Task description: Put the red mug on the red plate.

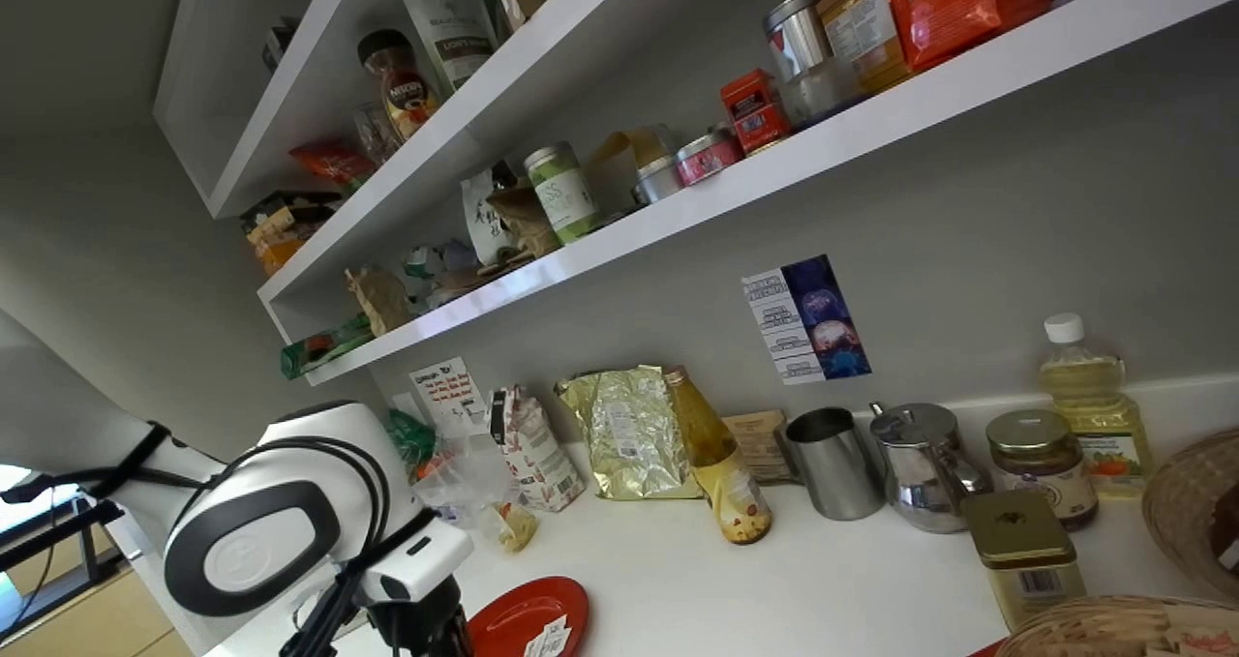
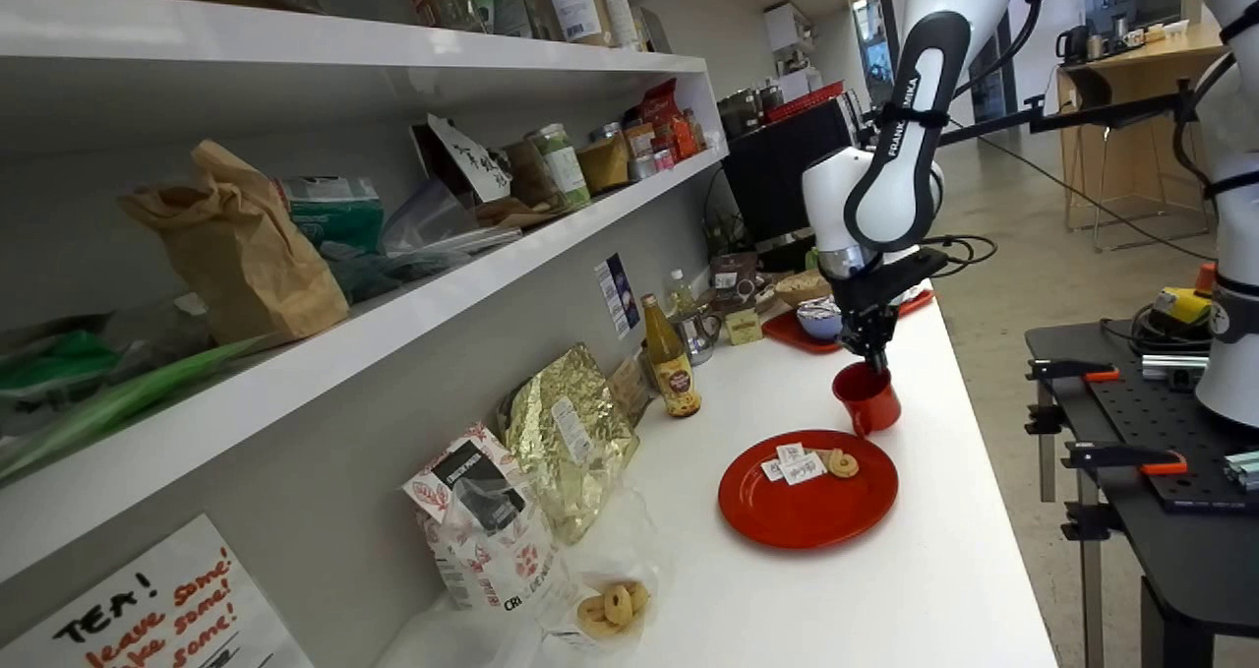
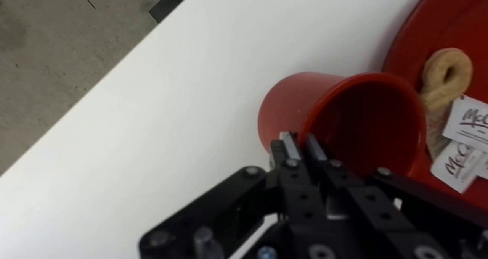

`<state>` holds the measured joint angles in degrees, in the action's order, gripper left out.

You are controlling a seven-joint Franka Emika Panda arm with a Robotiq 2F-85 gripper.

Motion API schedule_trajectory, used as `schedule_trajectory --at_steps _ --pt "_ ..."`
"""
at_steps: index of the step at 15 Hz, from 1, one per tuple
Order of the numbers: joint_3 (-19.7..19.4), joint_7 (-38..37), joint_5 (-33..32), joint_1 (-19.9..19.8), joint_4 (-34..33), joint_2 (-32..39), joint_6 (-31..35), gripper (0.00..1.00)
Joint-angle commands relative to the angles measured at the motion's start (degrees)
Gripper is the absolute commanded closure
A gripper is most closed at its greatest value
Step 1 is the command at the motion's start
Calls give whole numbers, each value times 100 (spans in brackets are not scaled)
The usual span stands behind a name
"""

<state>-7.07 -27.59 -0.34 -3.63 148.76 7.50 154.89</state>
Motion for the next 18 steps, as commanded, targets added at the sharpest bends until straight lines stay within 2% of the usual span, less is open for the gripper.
schedule_trajectory --at_steps 1,7,11,14,18 --pt "165 -13 -135 299 -232 -465 -77 98" --pt "782 -97 48 634 -544 -818 -48 98" --pt "1136 -948 -15 835 -625 -762 47 98" --pt "1327 -1112 373 978 -586 -691 116 98" --pt "1484 -904 1012 1119 -500 -596 322 98"
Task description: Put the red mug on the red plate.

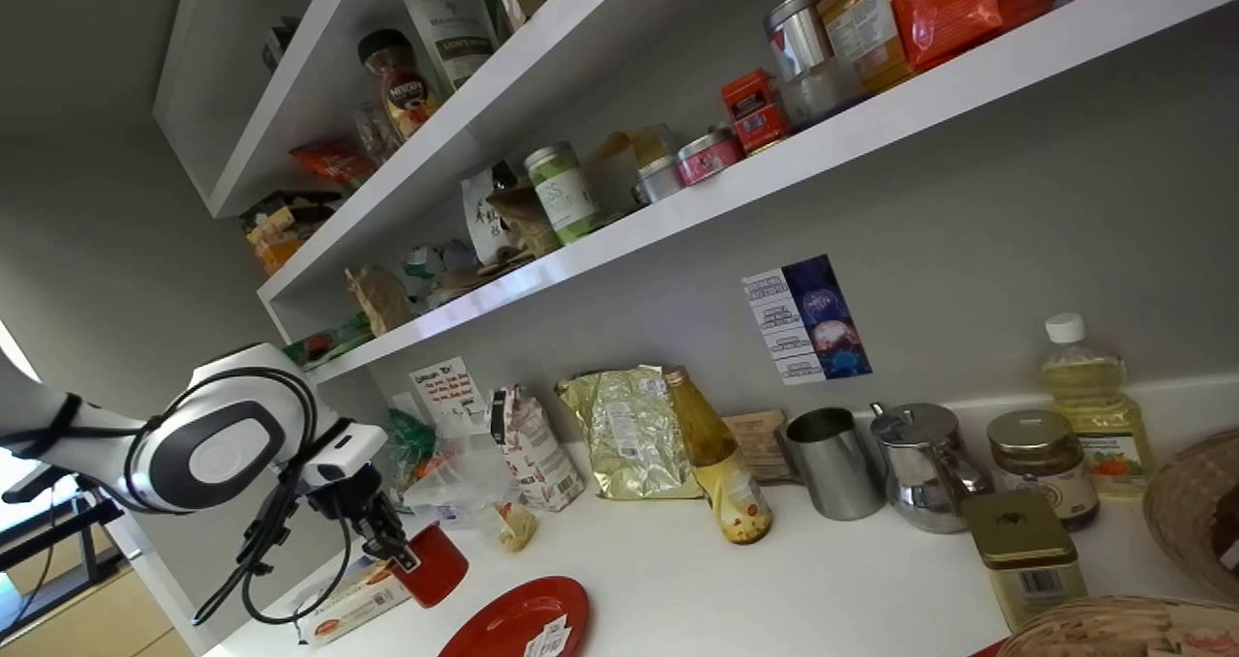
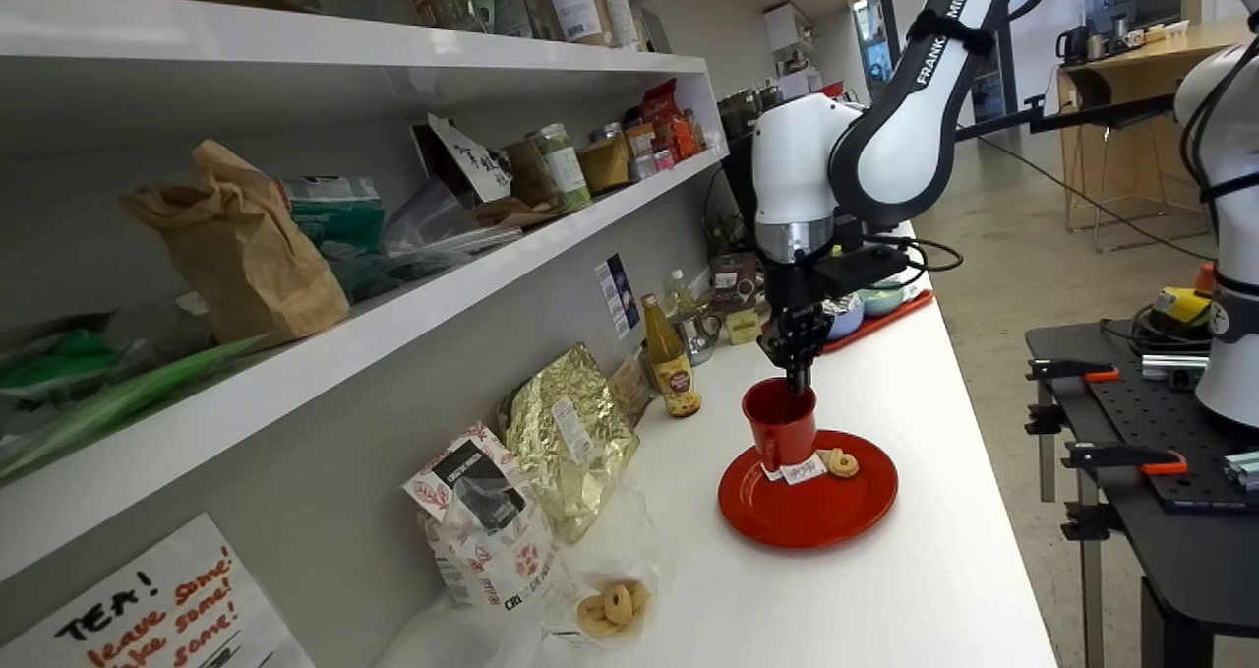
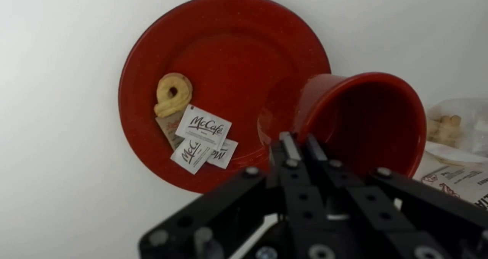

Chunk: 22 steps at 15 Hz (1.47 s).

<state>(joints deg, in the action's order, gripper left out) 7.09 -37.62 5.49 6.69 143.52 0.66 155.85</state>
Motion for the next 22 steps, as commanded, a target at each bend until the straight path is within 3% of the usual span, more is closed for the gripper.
schedule_trajectory --at_steps 1,6,11,17,22 --pt "73 66 463 97 42 140 295 98" --pt "-85 97 354 5 -4 553 575 98" --pt "-226 355 678 -125 -118 1008 694 98" --pt "98 1338 2008 -383 -370 1408 532 98" --pt "214 1840 2525 -502 -478 1586 521 98"
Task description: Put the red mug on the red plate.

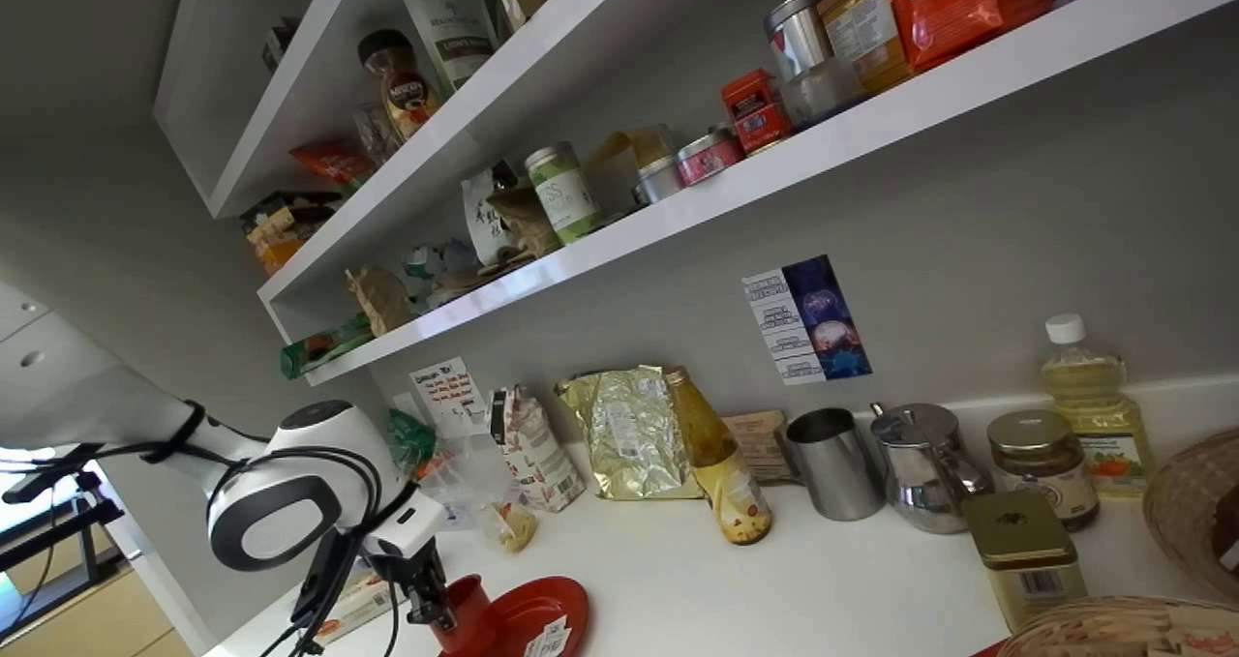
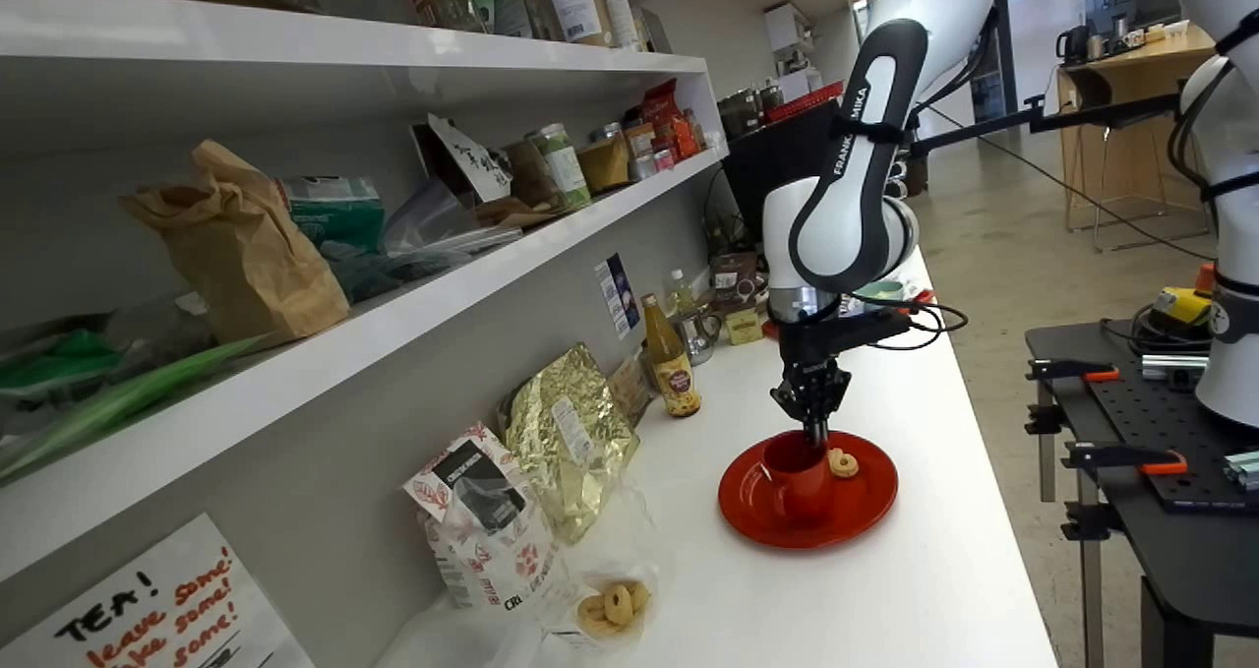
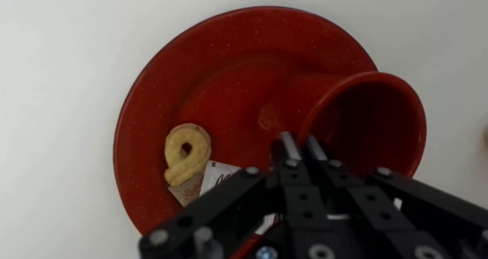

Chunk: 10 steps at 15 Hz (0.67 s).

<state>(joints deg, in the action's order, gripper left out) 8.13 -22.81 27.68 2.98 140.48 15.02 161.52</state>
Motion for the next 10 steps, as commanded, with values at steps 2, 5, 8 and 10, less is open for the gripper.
schedule_trajectory --at_steps 2,5,8,10 --pt "109 470 374 -156 -137 198 -29 98" --pt "121 562 453 -206 -75 272 -19 98" --pt "137 622 487 -259 -46 336 -31 98" --pt "160 679 516 -312 -52 350 -132 83"
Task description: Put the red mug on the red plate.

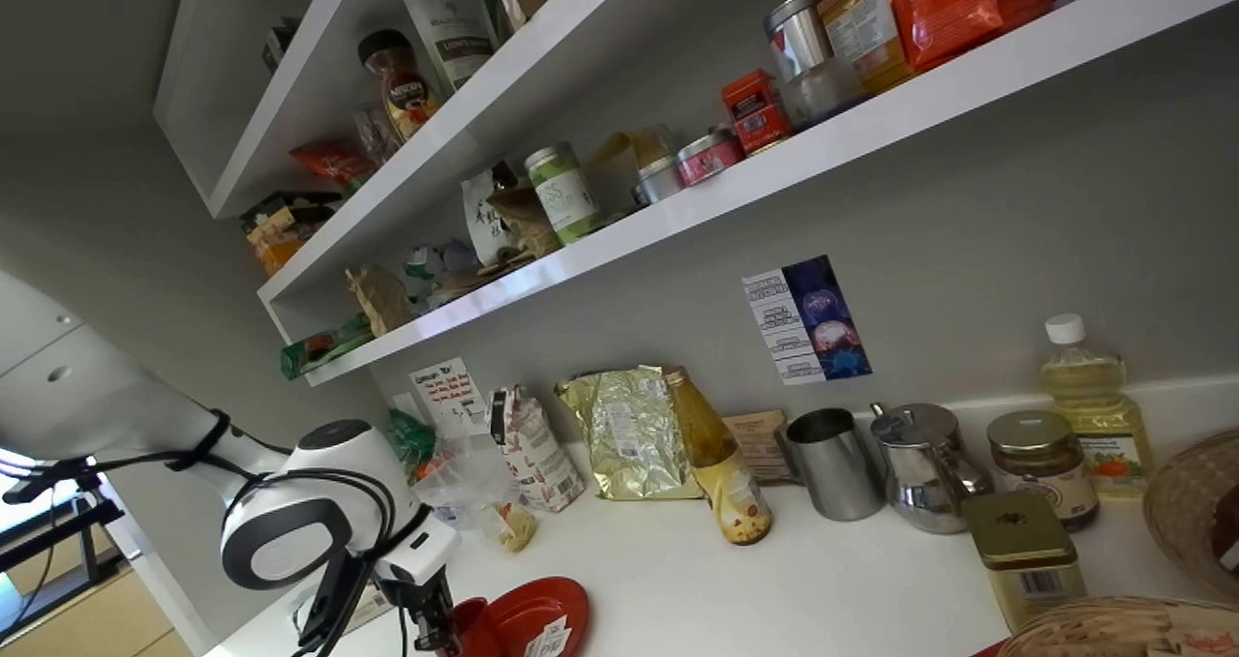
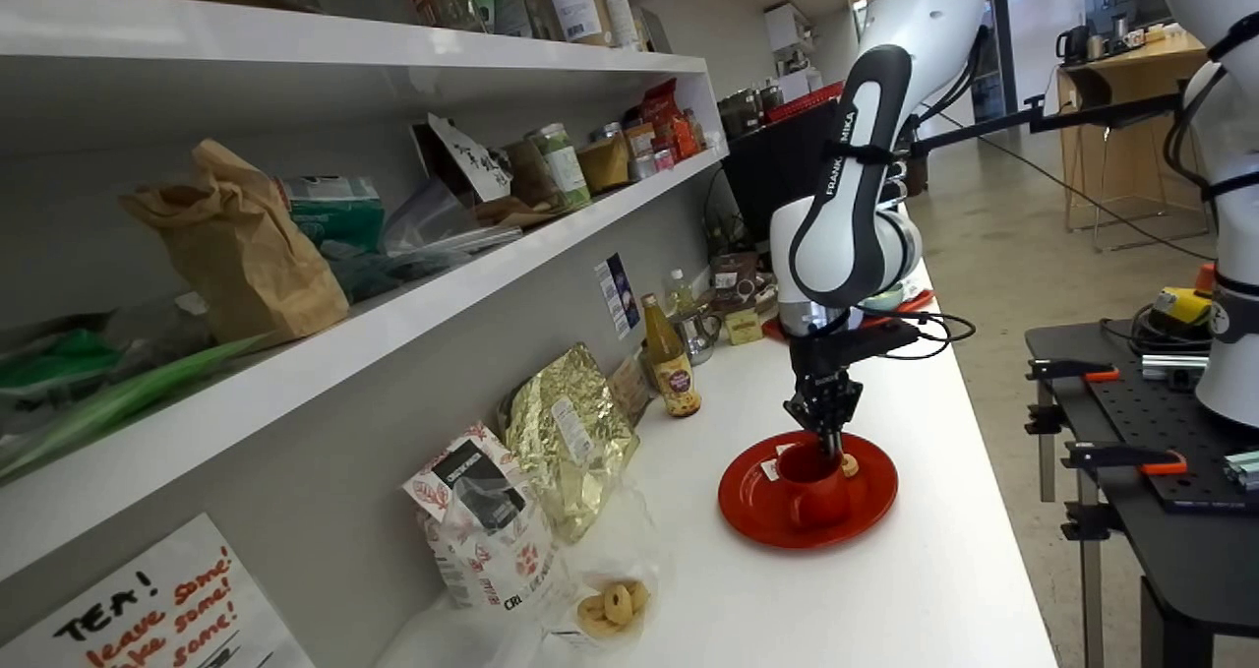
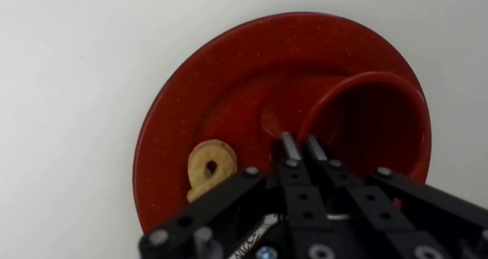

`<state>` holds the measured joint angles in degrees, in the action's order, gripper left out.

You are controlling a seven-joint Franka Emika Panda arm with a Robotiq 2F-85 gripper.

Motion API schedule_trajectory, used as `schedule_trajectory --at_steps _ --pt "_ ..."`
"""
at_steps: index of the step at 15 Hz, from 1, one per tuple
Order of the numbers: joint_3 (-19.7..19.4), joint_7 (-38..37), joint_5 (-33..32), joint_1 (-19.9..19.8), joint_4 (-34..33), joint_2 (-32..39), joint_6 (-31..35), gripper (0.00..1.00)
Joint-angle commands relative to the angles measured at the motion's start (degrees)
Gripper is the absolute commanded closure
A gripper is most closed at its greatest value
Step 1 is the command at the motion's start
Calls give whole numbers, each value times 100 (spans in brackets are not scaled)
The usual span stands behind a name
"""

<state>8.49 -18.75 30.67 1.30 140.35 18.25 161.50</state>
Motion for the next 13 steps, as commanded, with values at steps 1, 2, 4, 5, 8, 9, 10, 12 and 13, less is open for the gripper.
schedule_trajectory --at_steps 1,2,4,5,8,9,10,12,13 --pt "-22 16 22 13 -7 1 -38 92" --pt "-13 47 42 -4 -7 4 -65 85" --pt "-6 76 53 -21 -7 5 -77 83" --pt "-8 63 42 -15 28 -48 -100 58" --pt "-5 76 54 -18 8 -22 -86 70" --pt "-7 77 55 -15 23 -55 -103 62" --pt "-9 77 55 -14 37 -82 -112 55" --pt "-11 78 56 -11 54 -119 -123 51" --pt "-12 78 56 -11 58 -129 -127 51"
